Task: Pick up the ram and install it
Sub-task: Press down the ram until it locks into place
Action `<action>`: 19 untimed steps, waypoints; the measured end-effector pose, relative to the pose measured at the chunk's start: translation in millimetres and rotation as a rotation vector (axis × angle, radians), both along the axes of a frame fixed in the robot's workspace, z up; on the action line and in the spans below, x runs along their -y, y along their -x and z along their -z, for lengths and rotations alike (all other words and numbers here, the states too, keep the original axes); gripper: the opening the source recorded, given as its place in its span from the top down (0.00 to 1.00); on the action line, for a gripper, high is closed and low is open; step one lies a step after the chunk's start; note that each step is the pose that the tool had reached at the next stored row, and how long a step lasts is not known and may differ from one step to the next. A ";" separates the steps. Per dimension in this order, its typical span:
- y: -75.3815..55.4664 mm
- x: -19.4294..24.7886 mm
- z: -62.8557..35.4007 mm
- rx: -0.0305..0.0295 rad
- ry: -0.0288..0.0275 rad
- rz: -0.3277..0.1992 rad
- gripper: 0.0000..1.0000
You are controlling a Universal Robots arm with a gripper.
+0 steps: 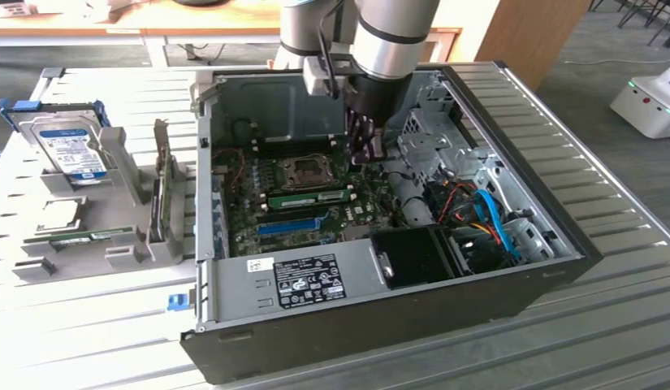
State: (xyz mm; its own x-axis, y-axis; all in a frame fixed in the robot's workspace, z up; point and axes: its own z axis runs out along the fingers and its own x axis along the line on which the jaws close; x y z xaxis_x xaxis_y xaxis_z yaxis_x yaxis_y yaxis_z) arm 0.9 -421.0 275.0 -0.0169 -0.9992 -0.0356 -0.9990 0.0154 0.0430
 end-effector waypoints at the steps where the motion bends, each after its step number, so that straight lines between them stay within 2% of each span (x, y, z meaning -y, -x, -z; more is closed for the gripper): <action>1: 0.0 0.0 0.7 0.0000 0.0000 0.000 0.89; 19: 0.0 0.0 12.7 0.0000 0.0000 0.000 0.89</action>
